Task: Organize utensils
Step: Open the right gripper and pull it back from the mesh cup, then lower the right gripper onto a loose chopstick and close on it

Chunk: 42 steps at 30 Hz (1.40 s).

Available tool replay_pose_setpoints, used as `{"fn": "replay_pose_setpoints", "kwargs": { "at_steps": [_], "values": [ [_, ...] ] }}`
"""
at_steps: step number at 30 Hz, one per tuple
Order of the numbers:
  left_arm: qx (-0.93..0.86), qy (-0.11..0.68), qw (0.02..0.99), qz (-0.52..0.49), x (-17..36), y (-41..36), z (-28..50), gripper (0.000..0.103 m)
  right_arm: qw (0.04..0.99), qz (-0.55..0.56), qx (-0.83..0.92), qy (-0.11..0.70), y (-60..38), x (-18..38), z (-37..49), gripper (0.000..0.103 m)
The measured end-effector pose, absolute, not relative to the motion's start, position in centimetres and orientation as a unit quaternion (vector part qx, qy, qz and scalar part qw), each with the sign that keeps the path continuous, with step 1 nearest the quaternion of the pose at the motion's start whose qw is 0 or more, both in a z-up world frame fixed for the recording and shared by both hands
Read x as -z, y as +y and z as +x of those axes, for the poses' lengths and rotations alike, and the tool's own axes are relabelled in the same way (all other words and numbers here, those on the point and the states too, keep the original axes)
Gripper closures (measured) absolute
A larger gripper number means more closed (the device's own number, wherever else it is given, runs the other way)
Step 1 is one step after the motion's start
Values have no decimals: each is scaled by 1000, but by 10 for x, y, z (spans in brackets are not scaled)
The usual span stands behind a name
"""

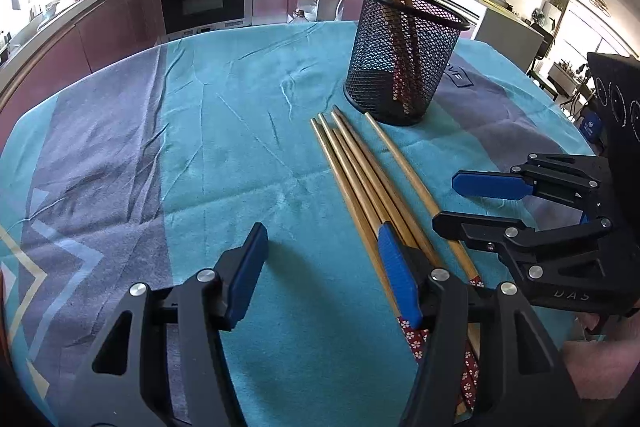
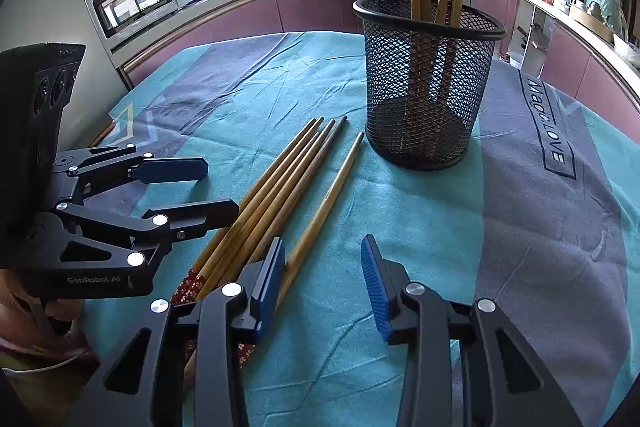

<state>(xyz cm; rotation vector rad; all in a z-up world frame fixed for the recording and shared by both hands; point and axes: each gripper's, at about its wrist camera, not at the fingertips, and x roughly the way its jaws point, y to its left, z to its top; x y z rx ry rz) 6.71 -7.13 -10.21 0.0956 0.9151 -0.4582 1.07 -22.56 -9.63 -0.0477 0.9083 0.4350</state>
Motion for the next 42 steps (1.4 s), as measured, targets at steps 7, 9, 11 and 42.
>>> {"fn": "replay_pose_setpoints", "kwargs": {
  "at_steps": [7, 9, 11, 42],
  "values": [
    [215, 437, 872, 55, 103, -76, 67, 45, 876, -21, -209, 435, -227, 97, 11, 66],
    [215, 437, 871, 56, 103, -76, 67, 46, 876, -21, -210, 434, -228, 97, 11, 66],
    [212, 437, 872, 61, 104, -76, 67, 51, 876, -21, -210, 434, -229, 96, 11, 66],
    [196, 444, 873, 42, 105, -65, 86, 72, 879, -45, -197, 433, -222, 97, 31, 83]
  ]
}}
